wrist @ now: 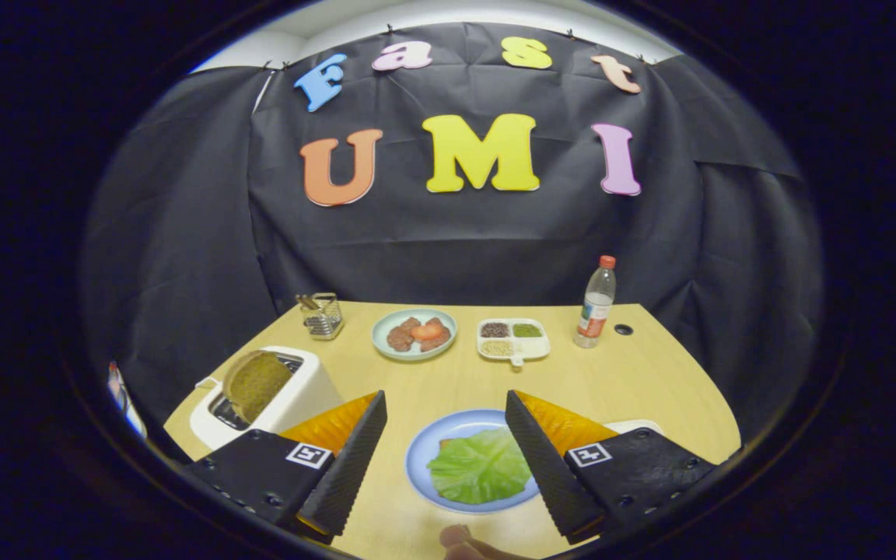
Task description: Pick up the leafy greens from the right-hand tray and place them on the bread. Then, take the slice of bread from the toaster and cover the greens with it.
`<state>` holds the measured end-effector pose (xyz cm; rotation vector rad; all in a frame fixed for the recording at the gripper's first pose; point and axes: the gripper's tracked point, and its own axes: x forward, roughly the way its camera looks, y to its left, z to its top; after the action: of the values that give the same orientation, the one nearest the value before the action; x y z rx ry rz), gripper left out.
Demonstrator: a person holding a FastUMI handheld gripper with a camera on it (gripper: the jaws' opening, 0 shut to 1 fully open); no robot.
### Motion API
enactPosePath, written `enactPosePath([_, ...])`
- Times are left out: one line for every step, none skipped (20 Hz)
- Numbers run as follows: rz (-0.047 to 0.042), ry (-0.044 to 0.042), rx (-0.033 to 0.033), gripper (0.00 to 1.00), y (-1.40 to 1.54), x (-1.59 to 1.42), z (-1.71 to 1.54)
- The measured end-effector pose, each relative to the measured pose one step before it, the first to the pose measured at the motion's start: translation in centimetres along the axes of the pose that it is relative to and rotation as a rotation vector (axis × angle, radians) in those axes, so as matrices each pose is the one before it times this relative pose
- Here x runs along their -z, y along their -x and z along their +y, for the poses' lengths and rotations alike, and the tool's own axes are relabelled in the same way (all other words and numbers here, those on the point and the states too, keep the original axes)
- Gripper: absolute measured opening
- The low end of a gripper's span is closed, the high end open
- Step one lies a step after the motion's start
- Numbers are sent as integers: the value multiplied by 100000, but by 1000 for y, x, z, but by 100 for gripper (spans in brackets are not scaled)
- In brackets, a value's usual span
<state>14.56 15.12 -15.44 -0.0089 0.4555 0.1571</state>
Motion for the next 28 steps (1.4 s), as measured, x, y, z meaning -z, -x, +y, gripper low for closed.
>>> enactPosePath([-470,1472,-931,94,23,-267,1118])
enactPosePath([-464,1311,-428,94,19,-339,1131])
enactPosePath([-94,557,-905,94,61,-93,1149])
enactPosePath([-95,-216,-2221,94,-17,-251,1531])
enactPosePath([272,-693,-1759,95,-128,-83,1407])
enactPosePath([73,-988,-2302,94,-120,-220,1405])
enactPosePath([350,-789,-2177,94,-196,-148,1407])
enactPosePath([247,-365,-1861,94,-237,-226,1255])
enactPosePath([-484,-7,-1653,94,-245,-202,1309])
enactPosePath([-284,804,-649,95,-426,-108,913])
enactPosePath([504,1366,582,94,-473,156,741])
enactPosePath([974,263,-450,94,-482,255,732])
enactPosePath([1233,-701,-1579,94,-704,394,1111])
enactPosePath([1095,-857,-1017,95,-579,189,860])
enactPosePath([870,-695,-230,95,-541,55,444])
enactPosePath([883,-223,-1,95,-746,216,409])
enactPosePath([1653,231,402,95,-675,531,243])
enactPosePath([1570,538,71,94,-745,511,314])
enactPosePath([748,254,769,93,-492,353,110])
enactPosePath([953,217,-178,90,-459,254,276])
enactPosePath([701,-346,683,85,-318,197,39])
enactPosePath([359,-401,-117,79,-293,226,189])
enactPosePath([145,-83,-24,73,114,-10,263])
enactPosePath([-305,753,110,67,-13,-41,236])
enactPosePath([-257,1870,367,68,-98,2,102])
enactPosePath([-186,1856,947,62,147,-57,-57])
enactPosePath([-164,369,1396,57,145,94,-195])
enactPosePath([-21,-326,-1160,51,334,-68,268])
